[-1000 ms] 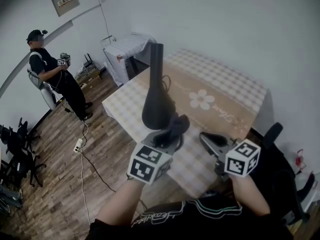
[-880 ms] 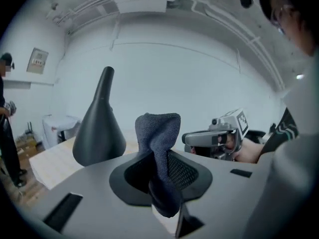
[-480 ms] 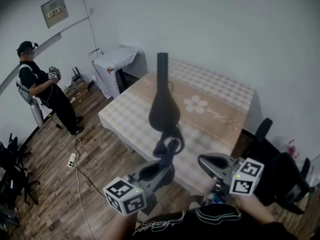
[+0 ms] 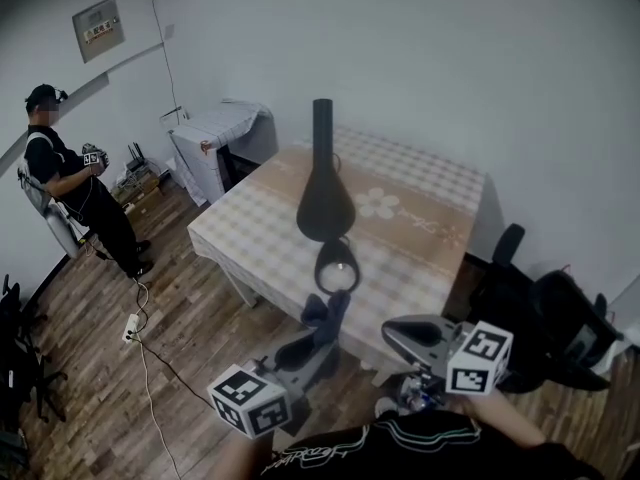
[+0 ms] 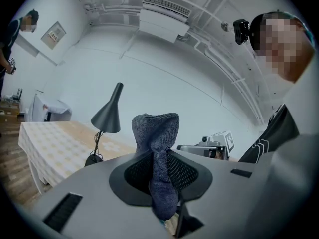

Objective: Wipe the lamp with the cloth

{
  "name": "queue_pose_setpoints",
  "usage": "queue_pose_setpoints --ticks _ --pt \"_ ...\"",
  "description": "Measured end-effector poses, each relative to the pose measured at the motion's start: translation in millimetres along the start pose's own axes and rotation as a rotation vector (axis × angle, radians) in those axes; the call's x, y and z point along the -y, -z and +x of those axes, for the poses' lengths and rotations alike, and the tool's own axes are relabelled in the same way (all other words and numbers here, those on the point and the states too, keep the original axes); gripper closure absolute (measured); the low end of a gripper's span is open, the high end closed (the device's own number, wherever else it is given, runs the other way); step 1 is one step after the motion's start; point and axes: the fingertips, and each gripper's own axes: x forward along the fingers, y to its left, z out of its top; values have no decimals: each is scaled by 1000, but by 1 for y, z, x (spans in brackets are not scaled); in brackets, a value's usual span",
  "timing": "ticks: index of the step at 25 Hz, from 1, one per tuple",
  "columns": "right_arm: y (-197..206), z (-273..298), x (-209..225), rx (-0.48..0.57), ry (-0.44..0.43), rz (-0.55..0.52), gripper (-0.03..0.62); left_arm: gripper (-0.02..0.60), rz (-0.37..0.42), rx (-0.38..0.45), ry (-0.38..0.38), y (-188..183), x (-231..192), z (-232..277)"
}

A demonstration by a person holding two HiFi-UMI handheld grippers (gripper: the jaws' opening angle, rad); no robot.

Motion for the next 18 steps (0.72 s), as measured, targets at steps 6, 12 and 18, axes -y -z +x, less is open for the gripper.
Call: queue_pose_setpoints --ticks 6,12,18 --pt "10 -2 -25 -18 4 -52 580 509 1 28 12 0 15 -19" --pt "14 -5 -41 -8 10 -57 580 509 19 25 5 5 29 -30" --pt "14 -4 -56 15 -31 -10 580 509 17 24 9 9 36 -38"
